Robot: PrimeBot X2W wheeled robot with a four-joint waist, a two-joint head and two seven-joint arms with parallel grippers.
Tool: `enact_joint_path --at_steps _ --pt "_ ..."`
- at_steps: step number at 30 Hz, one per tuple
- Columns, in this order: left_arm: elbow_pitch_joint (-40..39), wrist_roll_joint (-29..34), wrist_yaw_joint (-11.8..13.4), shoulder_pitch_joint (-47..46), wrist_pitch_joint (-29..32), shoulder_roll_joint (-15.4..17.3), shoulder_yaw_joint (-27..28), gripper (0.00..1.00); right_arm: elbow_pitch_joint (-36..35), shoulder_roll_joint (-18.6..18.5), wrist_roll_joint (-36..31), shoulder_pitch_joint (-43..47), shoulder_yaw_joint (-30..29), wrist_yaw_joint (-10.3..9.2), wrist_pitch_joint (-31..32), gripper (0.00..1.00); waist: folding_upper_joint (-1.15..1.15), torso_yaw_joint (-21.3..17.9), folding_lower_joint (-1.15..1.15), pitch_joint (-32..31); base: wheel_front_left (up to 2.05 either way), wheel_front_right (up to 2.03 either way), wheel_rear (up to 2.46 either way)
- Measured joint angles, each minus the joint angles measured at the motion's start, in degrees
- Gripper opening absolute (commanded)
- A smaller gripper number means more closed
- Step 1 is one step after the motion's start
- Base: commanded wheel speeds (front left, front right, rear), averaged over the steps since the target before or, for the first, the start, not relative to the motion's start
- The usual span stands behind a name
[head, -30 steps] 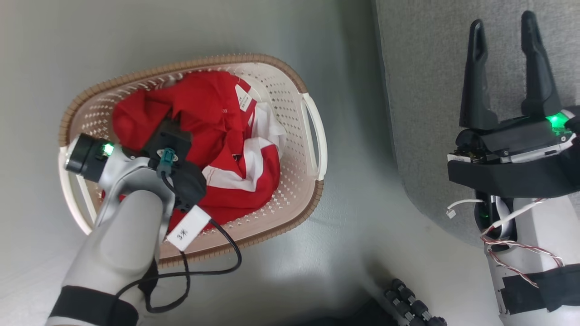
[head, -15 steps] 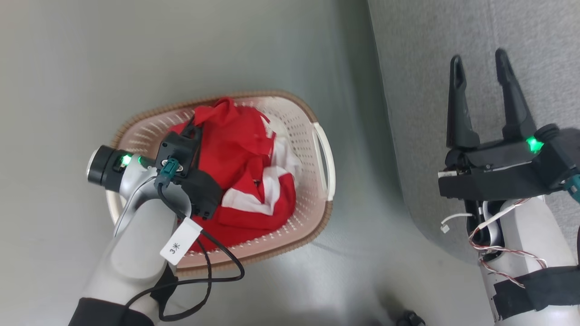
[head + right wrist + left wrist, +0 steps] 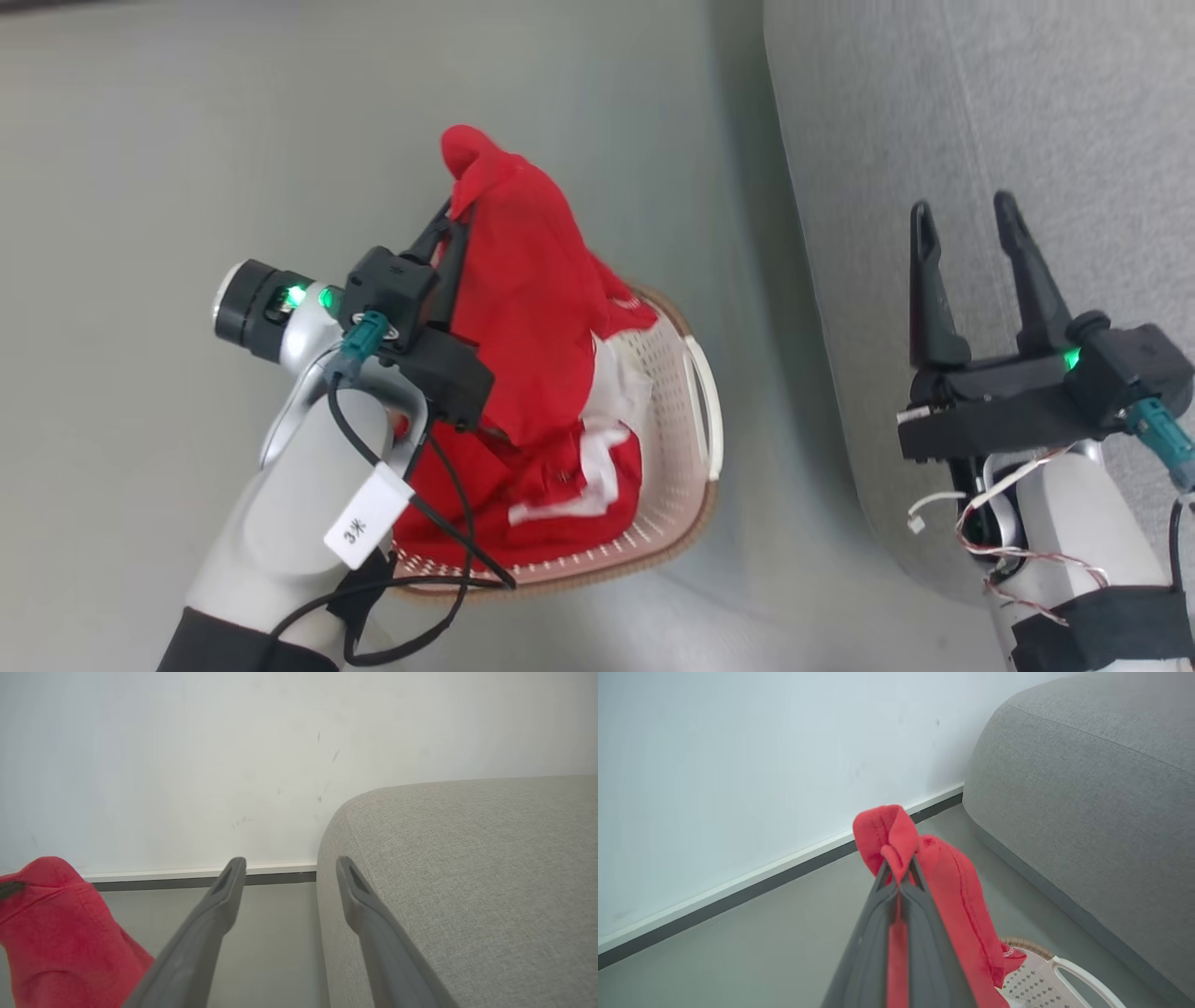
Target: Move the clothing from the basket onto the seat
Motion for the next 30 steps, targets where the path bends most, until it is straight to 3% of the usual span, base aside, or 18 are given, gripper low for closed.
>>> enact_joint_path --at_steps 15,30 --pt "-5.1 -3.4 -0.6 0.0 0.0 -0.4 -1.0 0.0 5.6 0.2 -0.2 3.8 3.4 1.8 0.0 1.0 0.0 2.8 0.0 -13.9 0.0 0.0 0.0" --pt "-1.5 -7.2 -0.4 -1.7 0.0 -0.5 -4.7 0.0 11.6 0.6 -2.2 6.2 12.5 3.47 0.0 1.0 0.0 3.0 0.0 -26.0 0.0 0.0 0.0"
